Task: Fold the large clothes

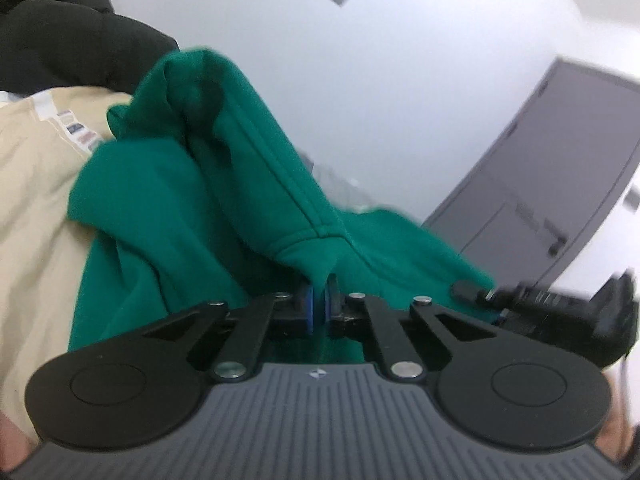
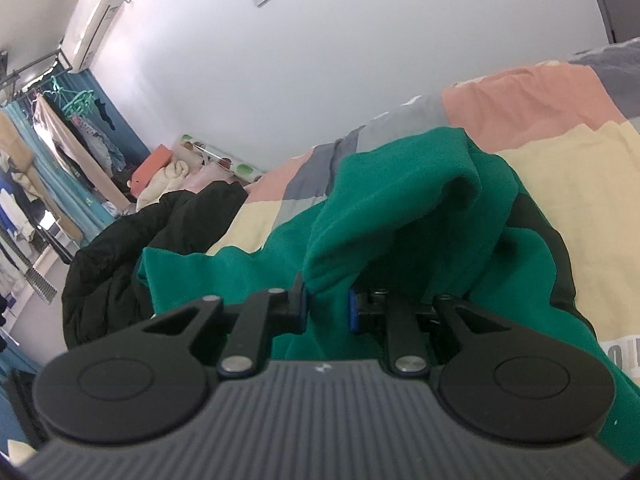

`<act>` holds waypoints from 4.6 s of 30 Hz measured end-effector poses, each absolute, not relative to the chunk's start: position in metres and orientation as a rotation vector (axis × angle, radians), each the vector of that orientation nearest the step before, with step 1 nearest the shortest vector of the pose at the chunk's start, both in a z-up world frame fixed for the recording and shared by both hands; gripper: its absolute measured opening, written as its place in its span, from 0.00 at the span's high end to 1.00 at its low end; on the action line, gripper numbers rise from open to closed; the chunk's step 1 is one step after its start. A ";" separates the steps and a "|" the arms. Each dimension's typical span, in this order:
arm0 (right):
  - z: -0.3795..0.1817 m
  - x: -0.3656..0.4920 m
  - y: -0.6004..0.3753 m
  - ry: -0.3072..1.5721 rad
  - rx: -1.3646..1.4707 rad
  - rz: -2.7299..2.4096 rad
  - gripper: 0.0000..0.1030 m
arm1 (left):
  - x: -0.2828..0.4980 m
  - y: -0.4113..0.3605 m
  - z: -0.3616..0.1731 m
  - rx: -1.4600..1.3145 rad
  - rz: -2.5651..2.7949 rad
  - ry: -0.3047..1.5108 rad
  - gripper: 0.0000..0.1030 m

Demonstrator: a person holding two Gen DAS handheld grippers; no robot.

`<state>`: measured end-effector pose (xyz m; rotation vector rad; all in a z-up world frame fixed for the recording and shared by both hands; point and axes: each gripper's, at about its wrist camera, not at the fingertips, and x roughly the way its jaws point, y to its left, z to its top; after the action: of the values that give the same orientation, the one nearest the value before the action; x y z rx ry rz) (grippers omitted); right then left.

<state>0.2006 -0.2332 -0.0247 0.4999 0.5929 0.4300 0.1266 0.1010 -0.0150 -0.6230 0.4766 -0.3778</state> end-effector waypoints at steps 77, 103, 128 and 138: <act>-0.056 0.205 -0.165 0.686 0.242 0.550 0.77 | 0.148 0.007 -0.012 -0.281 -0.256 0.704 0.50; -0.011 0.121 -0.288 0.776 0.269 0.257 0.75 | -0.005 0.136 0.011 -0.493 -0.002 0.721 0.46; -0.094 0.137 -0.357 1.057 0.899 0.219 0.16 | 0.012 0.187 -0.054 -0.917 -0.029 0.915 0.34; -0.078 0.140 -0.326 1.049 0.818 0.419 0.16 | 0.011 0.176 -0.064 -1.007 -0.121 0.973 0.34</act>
<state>0.1398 -0.3259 -0.0776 0.8185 1.0488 0.4186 0.0109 0.1756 -0.0644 -1.0069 0.9733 -0.1207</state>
